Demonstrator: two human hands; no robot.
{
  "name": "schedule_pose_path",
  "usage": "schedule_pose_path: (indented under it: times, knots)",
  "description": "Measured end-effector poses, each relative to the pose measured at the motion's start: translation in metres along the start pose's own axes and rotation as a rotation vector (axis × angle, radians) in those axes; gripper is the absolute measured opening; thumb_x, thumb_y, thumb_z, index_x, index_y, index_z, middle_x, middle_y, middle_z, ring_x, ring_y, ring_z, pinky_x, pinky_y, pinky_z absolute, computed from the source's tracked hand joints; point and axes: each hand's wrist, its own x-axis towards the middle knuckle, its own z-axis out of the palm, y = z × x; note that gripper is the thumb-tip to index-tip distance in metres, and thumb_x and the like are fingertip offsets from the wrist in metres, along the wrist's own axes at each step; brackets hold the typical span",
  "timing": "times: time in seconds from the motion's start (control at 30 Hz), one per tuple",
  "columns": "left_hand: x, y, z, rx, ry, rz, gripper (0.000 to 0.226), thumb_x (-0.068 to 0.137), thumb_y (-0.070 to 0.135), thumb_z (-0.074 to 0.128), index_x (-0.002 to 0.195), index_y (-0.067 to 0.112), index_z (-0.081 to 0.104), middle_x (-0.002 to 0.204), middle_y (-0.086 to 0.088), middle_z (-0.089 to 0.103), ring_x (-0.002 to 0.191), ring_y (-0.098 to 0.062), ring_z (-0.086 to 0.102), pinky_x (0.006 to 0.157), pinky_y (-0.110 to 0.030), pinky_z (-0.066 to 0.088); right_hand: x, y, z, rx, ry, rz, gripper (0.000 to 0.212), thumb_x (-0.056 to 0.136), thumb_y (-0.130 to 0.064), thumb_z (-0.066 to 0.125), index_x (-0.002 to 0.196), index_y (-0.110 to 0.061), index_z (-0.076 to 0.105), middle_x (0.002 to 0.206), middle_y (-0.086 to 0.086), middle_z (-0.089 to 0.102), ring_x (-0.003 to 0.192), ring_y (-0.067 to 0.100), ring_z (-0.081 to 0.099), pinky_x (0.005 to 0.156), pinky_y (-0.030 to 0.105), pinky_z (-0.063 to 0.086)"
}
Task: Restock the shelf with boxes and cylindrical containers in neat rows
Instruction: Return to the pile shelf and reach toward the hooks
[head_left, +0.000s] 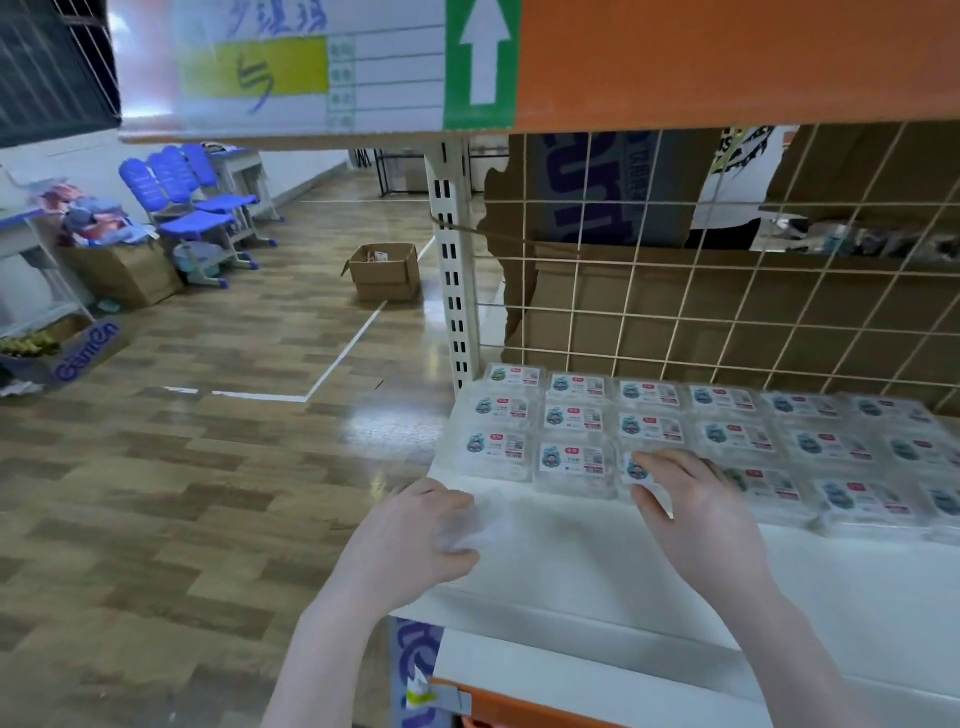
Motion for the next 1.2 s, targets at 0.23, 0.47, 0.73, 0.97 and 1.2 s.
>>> schedule_pose_path:
  times: [0.23, 0.47, 0.73, 0.97, 1.2]
  knots:
    - [0.001, -0.002, -0.014, -0.138, -0.042, -0.067, 0.029, 0.084, 0.038, 0.064, 0.113, 0.034, 0.064, 0.106, 0.018, 0.064, 0.095, -0.002, 0.058, 0.080, -0.019, 0.045, -0.003, 0.000, -0.004, 0.003, 0.010, 0.012, 0.033, 0.065, -0.004, 0.081, 0.096, -0.007, 0.071, 0.091, 0.008, 0.069, 0.077, 0.032, 0.066, 0.067, 0.039, 0.054]
    - [0.005, 0.001, -0.011, -0.191, -0.051, -0.067, 0.035, 0.096, 0.029, 0.050, 0.130, 0.035, 0.054, 0.107, 0.018, 0.054, 0.101, -0.004, 0.054, 0.086, -0.020, 0.042, -0.004, 0.000, -0.010, 0.006, 0.047, 0.014, 0.034, 0.063, -0.002, 0.082, 0.096, -0.007, 0.071, 0.091, 0.010, 0.069, 0.077, 0.035, 0.066, 0.066, 0.042, 0.055]
    - [0.005, 0.005, -0.006, -0.030, 0.090, -0.016, 0.039, 0.089, 0.033, 0.059, 0.128, 0.031, 0.056, 0.107, 0.018, 0.045, 0.110, -0.007, 0.042, 0.083, -0.016, 0.031, -0.007, 0.003, -0.015, 0.006, 0.058, 0.008, 0.035, 0.063, -0.001, 0.081, 0.096, -0.007, 0.071, 0.092, 0.010, 0.069, 0.077, 0.035, 0.065, 0.069, 0.044, 0.055]
    - [0.010, 0.019, -0.009, 0.035, 0.077, -0.020, 0.036, 0.078, 0.047, 0.067, 0.110, 0.032, 0.064, 0.094, 0.017, 0.052, 0.096, -0.006, 0.048, 0.083, -0.023, 0.042, -0.010, 0.006, -0.015, -0.009, 0.062, 0.003, 0.034, 0.061, 0.000, 0.082, 0.093, -0.008, 0.072, 0.088, 0.010, 0.069, 0.073, 0.035, 0.065, 0.067, 0.043, 0.054]
    - [0.018, 0.036, -0.009, 0.037, -0.017, -0.046, 0.037, 0.081, 0.038, 0.061, 0.118, 0.036, 0.059, 0.106, 0.011, 0.060, 0.096, -0.010, 0.054, 0.084, -0.029, 0.048, -0.011, 0.010, -0.017, -0.012, 0.054, 0.004, 0.033, 0.062, -0.002, 0.082, 0.093, -0.009, 0.072, 0.089, 0.009, 0.069, 0.072, 0.033, 0.065, 0.066, 0.039, 0.052]
